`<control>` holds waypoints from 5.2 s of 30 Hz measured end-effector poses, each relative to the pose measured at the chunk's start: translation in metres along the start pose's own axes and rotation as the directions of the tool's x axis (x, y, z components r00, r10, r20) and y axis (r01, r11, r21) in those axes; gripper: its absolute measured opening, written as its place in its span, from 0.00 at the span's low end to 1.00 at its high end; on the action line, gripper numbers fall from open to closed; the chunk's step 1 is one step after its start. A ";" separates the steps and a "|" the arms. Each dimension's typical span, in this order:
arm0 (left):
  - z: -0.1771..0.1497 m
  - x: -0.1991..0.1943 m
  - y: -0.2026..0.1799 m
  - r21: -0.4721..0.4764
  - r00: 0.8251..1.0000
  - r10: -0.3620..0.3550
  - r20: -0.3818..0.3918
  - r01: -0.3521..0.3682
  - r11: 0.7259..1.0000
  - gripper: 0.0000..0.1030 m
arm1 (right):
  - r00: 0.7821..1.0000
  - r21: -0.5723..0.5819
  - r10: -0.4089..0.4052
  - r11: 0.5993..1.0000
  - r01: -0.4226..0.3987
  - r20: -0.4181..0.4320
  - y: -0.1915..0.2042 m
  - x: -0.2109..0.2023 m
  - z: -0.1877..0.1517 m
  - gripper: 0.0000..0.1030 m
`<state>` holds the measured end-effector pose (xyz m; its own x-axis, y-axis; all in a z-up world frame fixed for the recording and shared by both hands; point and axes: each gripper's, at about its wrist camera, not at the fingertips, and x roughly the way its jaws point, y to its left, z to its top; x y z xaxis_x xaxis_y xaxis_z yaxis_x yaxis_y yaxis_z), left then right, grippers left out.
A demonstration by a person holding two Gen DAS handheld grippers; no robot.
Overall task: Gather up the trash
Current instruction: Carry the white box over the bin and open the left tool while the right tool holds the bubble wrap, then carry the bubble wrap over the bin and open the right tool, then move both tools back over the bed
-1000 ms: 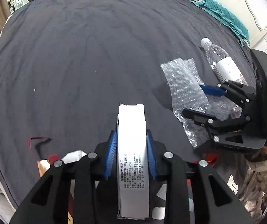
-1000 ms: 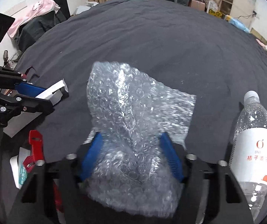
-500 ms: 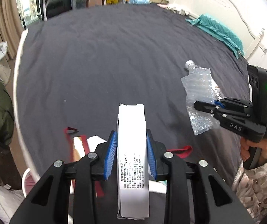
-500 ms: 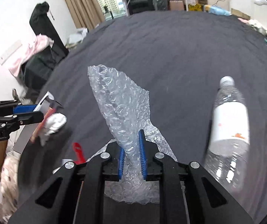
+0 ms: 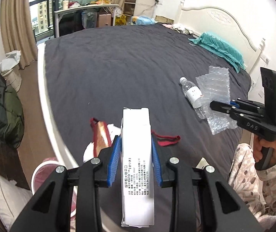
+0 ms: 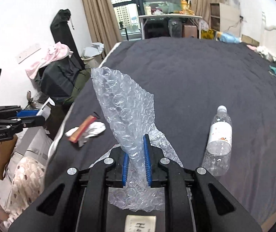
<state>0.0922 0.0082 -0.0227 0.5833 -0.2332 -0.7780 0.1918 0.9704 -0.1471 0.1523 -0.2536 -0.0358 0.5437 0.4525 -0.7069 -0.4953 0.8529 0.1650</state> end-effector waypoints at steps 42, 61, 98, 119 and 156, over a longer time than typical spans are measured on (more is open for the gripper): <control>-0.126 0.013 0.278 -0.234 0.994 0.075 -0.082 -0.093 0.968 0.30 | 0.956 -0.086 0.200 0.971 -0.222 -0.213 0.179 0.084 -0.009 0.13; -0.124 0.023 0.273 -0.164 0.939 0.315 -0.136 -0.335 0.928 0.95 | 0.947 -0.081 0.206 0.969 -0.232 -0.246 0.184 0.097 -0.011 0.13; -0.277 -0.143 0.297 -0.516 0.844 0.483 -0.234 -0.529 0.674 0.95 | 0.792 -0.357 0.099 0.854 -0.378 -0.602 0.399 0.341 -0.040 0.16; -0.257 -0.155 0.290 -0.494 0.833 0.516 -0.197 -0.539 0.682 0.95 | 0.862 -0.461 0.123 0.803 -0.378 -0.492 0.422 0.296 -0.030 0.92; -0.077 -0.030 0.013 0.014 0.982 0.185 -0.030 -0.184 0.983 0.95 | 0.999 0.076 0.035 0.996 -0.037 0.024 0.012 0.001 -0.045 0.93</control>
<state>0.0164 0.0328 -0.0479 0.5847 -0.0481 -0.8098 0.0922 0.9957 0.0074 0.1159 -0.2546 -0.0652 0.5417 0.4885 -0.6841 -0.4624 0.8528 0.2428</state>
